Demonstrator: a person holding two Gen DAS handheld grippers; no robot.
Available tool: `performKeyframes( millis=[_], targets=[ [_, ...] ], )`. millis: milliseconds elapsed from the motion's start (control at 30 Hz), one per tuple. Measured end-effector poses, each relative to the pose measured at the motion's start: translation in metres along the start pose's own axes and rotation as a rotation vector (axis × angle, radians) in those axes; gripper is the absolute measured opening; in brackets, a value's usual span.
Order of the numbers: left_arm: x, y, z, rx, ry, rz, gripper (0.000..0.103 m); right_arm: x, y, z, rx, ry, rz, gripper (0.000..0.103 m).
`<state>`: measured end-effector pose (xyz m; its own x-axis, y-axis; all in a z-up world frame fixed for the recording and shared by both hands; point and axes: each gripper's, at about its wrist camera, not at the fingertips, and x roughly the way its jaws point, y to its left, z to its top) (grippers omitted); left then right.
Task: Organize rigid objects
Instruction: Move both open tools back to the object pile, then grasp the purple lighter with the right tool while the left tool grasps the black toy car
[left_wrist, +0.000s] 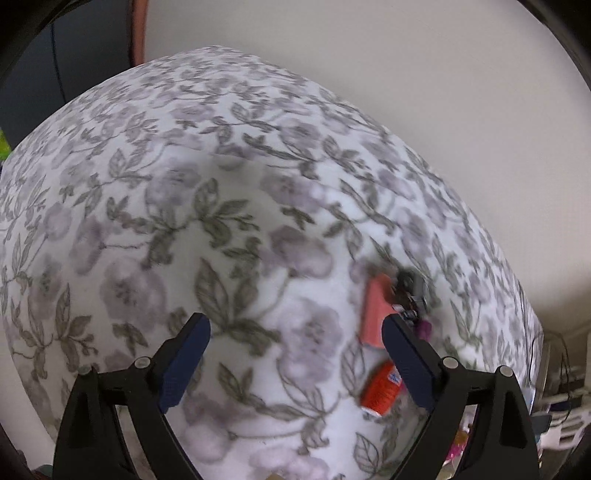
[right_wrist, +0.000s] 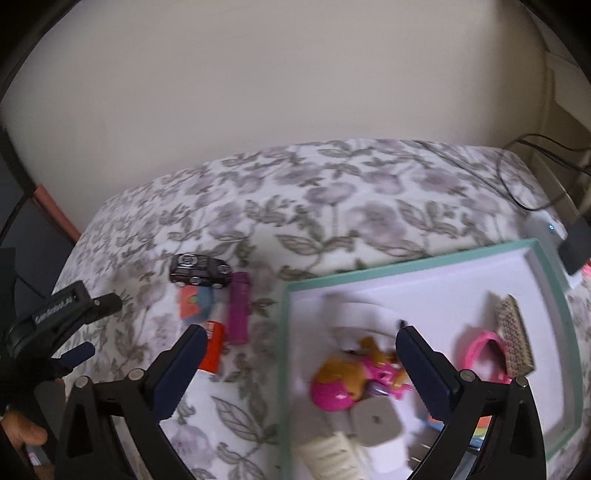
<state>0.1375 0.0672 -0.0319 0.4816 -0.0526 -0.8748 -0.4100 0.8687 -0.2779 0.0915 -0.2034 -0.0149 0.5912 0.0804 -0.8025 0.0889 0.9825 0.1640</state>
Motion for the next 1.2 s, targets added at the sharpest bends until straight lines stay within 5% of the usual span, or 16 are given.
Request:
performKeyframes(
  millis=[300,733,967,1200],
  targets=[
    [0.016,0.000,0.013,-0.032,0.053,-0.048,0.094,0.022,0.032,0.016,-0.025,0.017,0.066,0.099],
    [0.047,-0.021,0.035,-0.049,0.085,-0.133,0.094,0.084,0.054,0.028,-0.036,0.099,0.104,0.052],
    [0.059,-0.038,0.038,-0.024,0.105,-0.241,0.093,0.108,0.058,0.025,-0.062,0.133,0.086,0.041],
    [0.073,-0.052,0.031,0.013,0.149,-0.304,0.078,0.115,0.052,0.024,-0.058,0.144,0.072,0.036]
  ],
)
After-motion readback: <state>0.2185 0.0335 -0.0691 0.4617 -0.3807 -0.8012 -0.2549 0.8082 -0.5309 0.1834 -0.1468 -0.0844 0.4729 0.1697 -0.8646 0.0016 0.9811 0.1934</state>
